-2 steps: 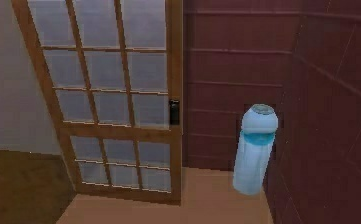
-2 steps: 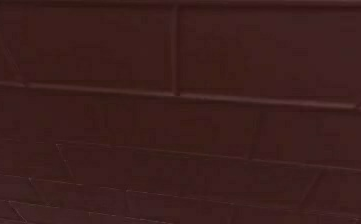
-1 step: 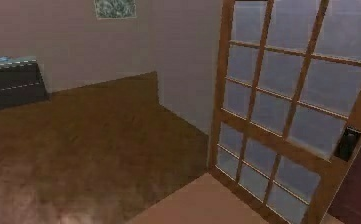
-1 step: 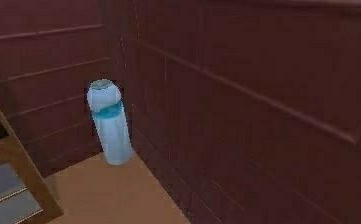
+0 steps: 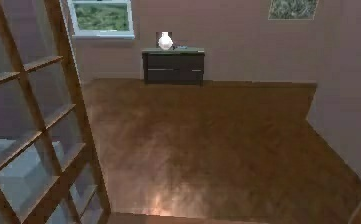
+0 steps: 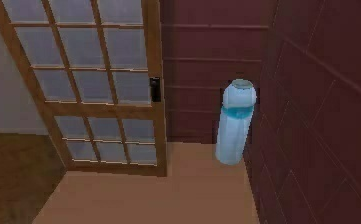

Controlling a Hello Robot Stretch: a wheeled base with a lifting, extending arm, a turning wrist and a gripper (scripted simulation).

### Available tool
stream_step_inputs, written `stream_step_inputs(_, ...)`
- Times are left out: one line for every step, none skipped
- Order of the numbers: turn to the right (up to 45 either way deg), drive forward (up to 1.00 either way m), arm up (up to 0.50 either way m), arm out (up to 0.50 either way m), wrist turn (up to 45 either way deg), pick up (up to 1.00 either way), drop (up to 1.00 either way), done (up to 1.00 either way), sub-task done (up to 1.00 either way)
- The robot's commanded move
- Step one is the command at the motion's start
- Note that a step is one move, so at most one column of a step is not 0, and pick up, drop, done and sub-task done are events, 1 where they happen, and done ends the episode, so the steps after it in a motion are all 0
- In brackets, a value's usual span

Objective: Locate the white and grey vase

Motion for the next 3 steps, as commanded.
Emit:
stream_step_inputs(0.0,1.00,0.00,0.00,0.0,0.00,0.00,0.00,0.00)
stream_step_inputs(0.0,0.30,0.00,0.00,0.0,0.00,0.00,0.00,0.00)
stream_step_inputs(-3.0,0.00,0.00,0.00,0.0,0.00,0.00,0.00,0.00)
